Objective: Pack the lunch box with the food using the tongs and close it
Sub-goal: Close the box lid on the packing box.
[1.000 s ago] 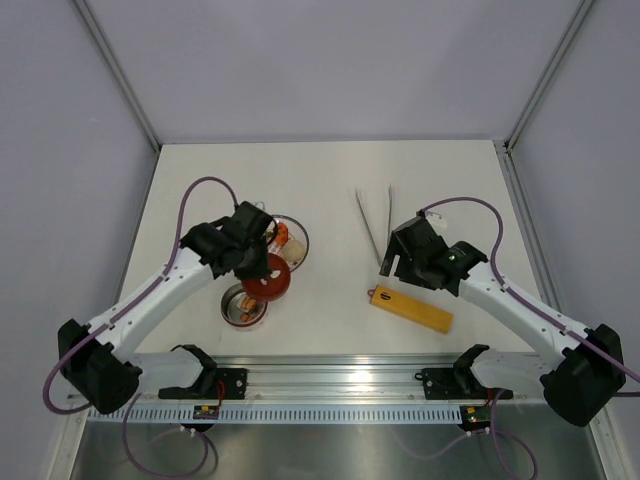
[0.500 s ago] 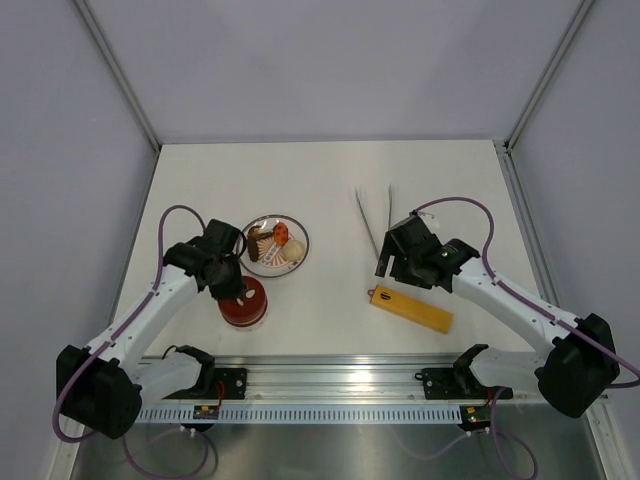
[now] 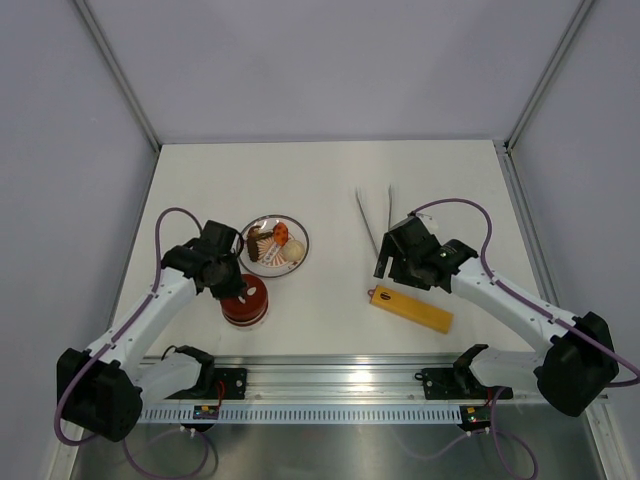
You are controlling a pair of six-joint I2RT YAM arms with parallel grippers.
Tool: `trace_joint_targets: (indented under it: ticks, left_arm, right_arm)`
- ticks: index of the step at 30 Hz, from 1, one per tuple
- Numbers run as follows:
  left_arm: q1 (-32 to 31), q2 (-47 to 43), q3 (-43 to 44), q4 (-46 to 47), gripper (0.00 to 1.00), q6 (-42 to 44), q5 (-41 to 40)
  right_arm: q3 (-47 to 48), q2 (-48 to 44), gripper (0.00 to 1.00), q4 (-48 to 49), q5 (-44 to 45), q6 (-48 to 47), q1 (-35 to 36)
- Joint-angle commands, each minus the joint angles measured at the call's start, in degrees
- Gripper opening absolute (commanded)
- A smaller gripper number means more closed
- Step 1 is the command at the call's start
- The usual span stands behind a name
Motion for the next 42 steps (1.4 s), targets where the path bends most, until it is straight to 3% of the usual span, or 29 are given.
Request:
trace_joint_targets:
  ticks: [1, 25, 42]
  left_arm:
    - [0.26, -2.80, -0.42, 0.46, 0.00, -2.16, 0.00]
    - [0.17, -4.48, -5.44, 3.18, 0.00, -6.82, 0.00]
    - [-0.01, -2.54, 1.94, -2.97, 0.00, -3.83, -3.69]
  right_arm:
    - [0.00, 0.40, 0.86, 1.84, -0.24, -0.16, -0.19]
    - [-0.18, 0.84, 0.86, 2.28, -0.68, -0.24, -0.19]
    - [-0.18, 1.02, 0.86, 2.81, -0.85, -0.15, -0.19]
